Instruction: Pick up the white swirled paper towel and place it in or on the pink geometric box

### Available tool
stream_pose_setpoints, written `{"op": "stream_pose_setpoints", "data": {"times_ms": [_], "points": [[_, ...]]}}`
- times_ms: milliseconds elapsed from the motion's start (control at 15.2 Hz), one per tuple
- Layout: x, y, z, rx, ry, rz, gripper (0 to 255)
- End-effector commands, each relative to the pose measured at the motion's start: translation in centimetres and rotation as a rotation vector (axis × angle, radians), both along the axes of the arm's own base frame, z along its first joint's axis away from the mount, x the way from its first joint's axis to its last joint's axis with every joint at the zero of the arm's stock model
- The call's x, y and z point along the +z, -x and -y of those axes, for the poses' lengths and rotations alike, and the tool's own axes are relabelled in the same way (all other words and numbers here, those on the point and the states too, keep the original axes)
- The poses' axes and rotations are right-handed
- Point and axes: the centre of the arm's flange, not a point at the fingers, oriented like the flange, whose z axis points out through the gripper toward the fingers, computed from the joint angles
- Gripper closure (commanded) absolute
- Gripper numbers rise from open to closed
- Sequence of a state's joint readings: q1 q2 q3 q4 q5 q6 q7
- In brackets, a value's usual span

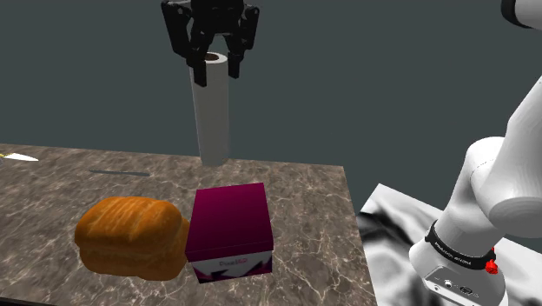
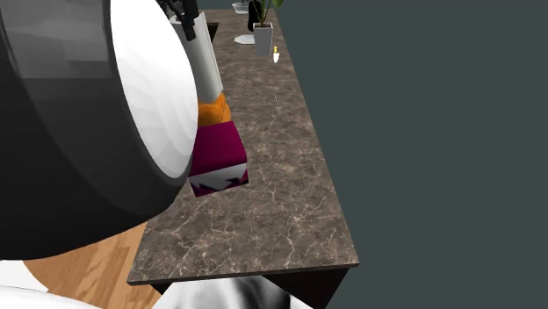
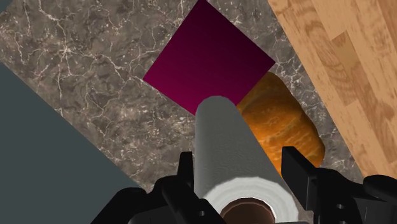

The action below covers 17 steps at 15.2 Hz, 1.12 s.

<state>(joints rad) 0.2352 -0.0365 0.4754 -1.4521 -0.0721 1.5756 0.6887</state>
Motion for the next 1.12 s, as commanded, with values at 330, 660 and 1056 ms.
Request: {"op": "stream_pose_setpoints", "data": {"times_ms": [330, 660, 1056], "points": [[-3.6, 0.0, 0.0, 0.000, 0.000, 0.000, 255], [-6.3, 0.0, 0.0, 0.000, 0.000, 0.000, 255], [-9.4, 0.0, 0.0, 0.000, 0.000, 0.000, 255]]}}
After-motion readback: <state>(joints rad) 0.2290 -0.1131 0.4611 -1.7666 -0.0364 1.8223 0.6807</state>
